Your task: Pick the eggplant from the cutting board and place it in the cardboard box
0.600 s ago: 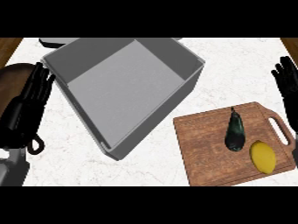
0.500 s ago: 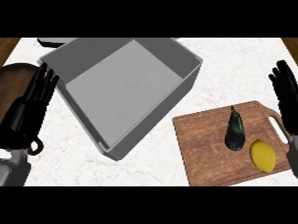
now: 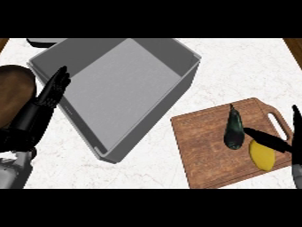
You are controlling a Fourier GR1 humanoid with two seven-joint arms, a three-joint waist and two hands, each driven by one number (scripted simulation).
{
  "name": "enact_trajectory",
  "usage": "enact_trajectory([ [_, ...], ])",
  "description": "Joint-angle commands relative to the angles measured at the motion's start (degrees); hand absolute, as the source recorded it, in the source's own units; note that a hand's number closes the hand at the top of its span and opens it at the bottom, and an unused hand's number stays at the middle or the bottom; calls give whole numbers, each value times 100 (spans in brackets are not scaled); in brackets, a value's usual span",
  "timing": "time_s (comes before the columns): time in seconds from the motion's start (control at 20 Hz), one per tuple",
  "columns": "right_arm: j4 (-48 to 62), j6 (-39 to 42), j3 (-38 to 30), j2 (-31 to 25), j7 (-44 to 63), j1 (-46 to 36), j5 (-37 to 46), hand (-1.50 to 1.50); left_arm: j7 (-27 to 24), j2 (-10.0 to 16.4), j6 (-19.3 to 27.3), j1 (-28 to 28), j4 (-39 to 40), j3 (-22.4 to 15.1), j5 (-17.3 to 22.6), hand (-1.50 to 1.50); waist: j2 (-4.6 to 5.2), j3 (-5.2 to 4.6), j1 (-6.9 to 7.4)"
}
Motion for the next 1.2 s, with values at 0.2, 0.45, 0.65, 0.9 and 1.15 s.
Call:
enact_trajectory([
  [0.2,-81,-182,1476,-777,2198,-85,2389,-150,447,-306,-14,-197,316,-550,-250,0,-7,-33,95],
  [0.45,-1107,1206,1745,-1083,4019,-882,2603,-150,585,-354,-57,-168,268,-594,-246,0,-95,-42,111],
  [0.65,-1943,2349,1928,-719,5474,-1337,2121,-150,533,-496,1,-151,311,-707,-391,0,-93,-6,77],
  [0.9,-2350,3184,1615,-501,6711,-2009,1359,-150,755,-584,97,-186,176,-757,-517,0,-87,25,117],
  [1.15,-2219,3142,1394,-309,7077,-2233,1288,-150,610,-737,146,-230,347,-740,-643,0,-60,30,92],
])
